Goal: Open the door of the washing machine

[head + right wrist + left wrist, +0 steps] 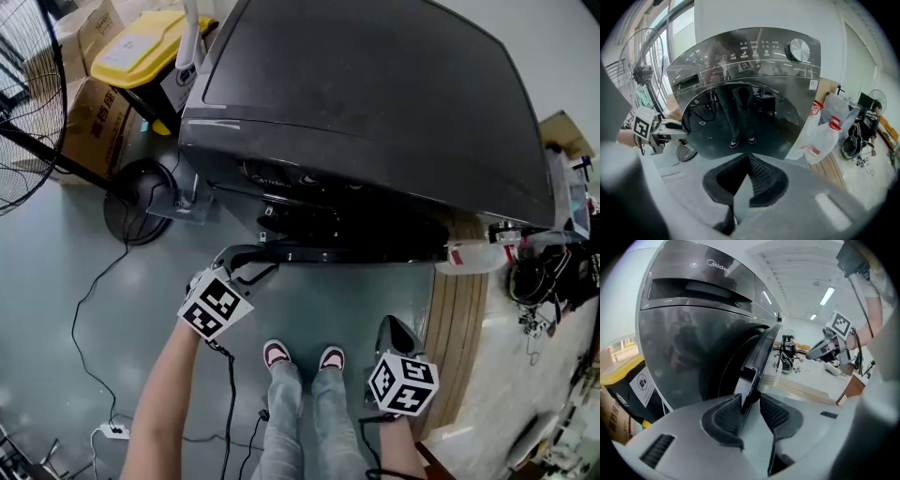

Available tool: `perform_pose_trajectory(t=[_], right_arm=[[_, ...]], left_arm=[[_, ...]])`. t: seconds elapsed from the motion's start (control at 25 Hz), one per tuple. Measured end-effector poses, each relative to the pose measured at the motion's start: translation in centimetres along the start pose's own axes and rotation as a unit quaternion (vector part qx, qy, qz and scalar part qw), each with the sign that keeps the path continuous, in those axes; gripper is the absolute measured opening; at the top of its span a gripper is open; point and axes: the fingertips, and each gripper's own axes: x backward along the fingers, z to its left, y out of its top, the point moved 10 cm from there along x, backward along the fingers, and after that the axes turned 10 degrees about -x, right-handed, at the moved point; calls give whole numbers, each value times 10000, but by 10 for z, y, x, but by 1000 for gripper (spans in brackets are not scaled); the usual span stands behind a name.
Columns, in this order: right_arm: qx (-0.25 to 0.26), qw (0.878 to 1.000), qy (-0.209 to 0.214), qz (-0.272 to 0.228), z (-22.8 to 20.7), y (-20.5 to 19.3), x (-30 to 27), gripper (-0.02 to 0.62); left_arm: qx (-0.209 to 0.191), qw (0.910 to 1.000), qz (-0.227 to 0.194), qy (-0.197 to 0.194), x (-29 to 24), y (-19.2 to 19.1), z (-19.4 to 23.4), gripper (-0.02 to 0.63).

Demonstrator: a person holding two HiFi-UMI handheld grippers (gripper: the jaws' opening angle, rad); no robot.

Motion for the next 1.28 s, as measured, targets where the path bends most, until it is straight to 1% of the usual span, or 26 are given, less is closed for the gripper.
perform_pose_trajectory(t=[0.16,0.4,0.52,0.64,0.84,0.96,1.08,1.28], right_arm=[[57,10000,11,-21,0,0,2,5],[69,9999,70,-92,3,2,17,5],[116,9998,31,-169,-3,6,23,5],[52,9998,10,-208,-9,5,27,5],[-47,9999,129,-104,-13,-6,36,5],[154,9996,205,-109,-14,-5,45,5],[357,9992,173,-104,-25,-9,55,5],[371,9992,94,-149,-46,-16,71,5]], left_arm=[[62,10000,2,28,0,0,-6,121],[354,9993,-58,40,7,-9,-24,121],[394,9992,-20,21,9,-11,-34,120],[389,9992,57,15,11,-11,-43,115],[497,9987,78,85,15,-12,-64,114],[629,9978,-21,199,19,-16,-73,114],[717,9971,-23,266,22,-21,-87,114],[773,9967,-31,235,25,-24,-112,107]])
